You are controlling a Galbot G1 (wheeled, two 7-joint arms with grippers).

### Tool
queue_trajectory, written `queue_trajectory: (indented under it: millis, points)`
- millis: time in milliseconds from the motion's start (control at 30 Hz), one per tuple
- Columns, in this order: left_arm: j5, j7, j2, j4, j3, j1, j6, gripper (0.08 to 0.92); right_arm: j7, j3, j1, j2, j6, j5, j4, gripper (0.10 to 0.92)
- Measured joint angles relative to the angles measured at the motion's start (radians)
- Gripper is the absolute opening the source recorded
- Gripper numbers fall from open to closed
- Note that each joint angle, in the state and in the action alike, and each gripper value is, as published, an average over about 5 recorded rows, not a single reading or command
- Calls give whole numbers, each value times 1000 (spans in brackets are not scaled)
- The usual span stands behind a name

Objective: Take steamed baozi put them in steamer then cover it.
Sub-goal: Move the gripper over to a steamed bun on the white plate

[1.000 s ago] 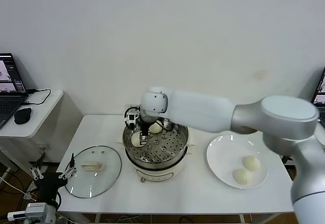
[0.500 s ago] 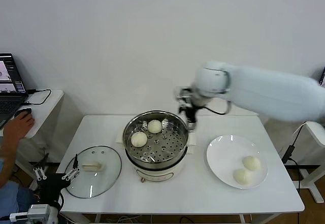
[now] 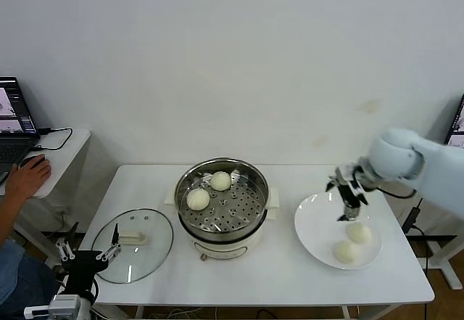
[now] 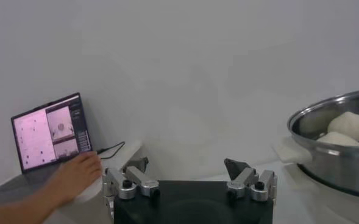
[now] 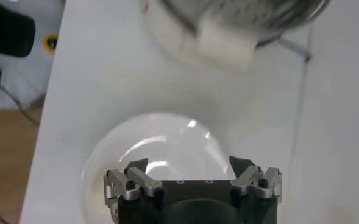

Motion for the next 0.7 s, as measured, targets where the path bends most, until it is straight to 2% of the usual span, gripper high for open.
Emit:
queue_trajectory:
  millis: [333,700]
  points:
    - [18,2,-8,7,15,-3,3,823,15,233,-330,-43,59,-116,-29,823]
    - [20,1,-12,18,10,0,3,823,38,335,-484,-8,69,-155,-90,823]
